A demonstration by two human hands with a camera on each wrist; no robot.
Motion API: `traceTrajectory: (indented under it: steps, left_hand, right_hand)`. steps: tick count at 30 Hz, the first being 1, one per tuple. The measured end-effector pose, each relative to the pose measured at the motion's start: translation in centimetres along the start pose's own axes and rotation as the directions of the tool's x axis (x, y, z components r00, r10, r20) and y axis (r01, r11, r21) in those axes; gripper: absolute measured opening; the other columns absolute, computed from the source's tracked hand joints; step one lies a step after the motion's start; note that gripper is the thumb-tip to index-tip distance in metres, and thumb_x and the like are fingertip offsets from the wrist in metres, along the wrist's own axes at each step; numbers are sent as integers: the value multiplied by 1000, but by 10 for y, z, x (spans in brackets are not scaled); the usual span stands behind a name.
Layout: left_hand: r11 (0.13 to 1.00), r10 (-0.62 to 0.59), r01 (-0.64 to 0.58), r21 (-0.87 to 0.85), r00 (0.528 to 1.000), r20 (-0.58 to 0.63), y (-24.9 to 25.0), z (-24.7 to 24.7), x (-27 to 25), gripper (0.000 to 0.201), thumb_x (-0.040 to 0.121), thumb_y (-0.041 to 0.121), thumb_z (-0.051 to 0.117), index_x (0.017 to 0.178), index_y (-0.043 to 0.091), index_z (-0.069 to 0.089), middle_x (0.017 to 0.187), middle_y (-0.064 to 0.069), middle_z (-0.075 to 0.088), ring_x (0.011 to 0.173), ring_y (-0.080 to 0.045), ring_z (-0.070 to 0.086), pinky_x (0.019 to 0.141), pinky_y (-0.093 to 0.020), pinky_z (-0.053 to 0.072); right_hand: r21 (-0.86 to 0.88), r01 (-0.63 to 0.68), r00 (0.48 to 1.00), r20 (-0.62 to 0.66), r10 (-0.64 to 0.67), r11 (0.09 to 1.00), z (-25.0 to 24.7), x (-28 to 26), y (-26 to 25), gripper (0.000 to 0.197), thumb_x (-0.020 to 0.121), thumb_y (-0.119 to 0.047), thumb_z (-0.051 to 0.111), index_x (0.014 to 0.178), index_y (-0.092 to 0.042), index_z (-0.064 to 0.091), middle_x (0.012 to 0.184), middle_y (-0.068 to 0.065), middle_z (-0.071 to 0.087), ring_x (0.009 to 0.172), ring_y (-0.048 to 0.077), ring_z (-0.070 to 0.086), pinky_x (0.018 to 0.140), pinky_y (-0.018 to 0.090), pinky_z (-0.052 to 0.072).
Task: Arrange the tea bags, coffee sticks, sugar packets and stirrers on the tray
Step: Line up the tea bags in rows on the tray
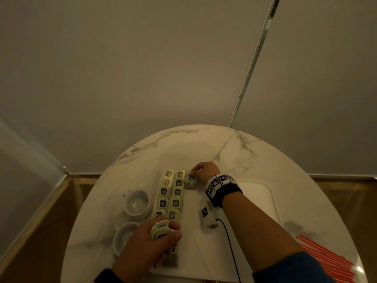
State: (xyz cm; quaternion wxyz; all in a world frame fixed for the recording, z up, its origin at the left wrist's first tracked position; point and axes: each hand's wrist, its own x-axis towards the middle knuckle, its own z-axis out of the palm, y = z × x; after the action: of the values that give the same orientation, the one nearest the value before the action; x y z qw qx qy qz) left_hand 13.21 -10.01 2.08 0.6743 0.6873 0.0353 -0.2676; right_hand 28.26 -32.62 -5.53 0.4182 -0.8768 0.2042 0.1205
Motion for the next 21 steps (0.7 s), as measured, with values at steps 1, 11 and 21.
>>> traceTrajectory:
  steps: [1, 11, 21]
  left_hand:
    - [1000, 0, 0, -4, 1000, 5, -1, -1, 1, 28, 53, 29, 82, 78, 20, 74, 65, -16, 66, 50, -19, 55, 35, -21, 38]
    - [926, -84, 142, -351, 981, 175, -2, -8, 3, 50, 55, -5, 52, 104, -9, 60, 81, -28, 65, 68, -35, 64, 53, -39, 53]
    - [812, -84, 139, -567, 989, 121, 15, 0, 9, 40, 94, -7, 30, 127, 0, 51, 114, -27, 66, 106, -38, 65, 88, -43, 54]
  right_hand:
    - [-1, 6, 1000, -3, -6, 1000, 1, 1, -1, 12, 86, -16, 69, 92, -8, 75, 84, 8, 67, 77, 15, 55, 67, 23, 42]
    - [37, 6, 999, -32, -5, 999, 4, 7, 4, 13, 84, -20, 70, 92, -11, 73, 82, 3, 62, 78, 19, 56, 68, 27, 45]
    - [582, 67, 969, 155, -191, 811, -23, -90, -34, 12, 89, -21, 62, 90, -10, 68, 68, 1, 57, 49, 12, 44, 43, 22, 31]
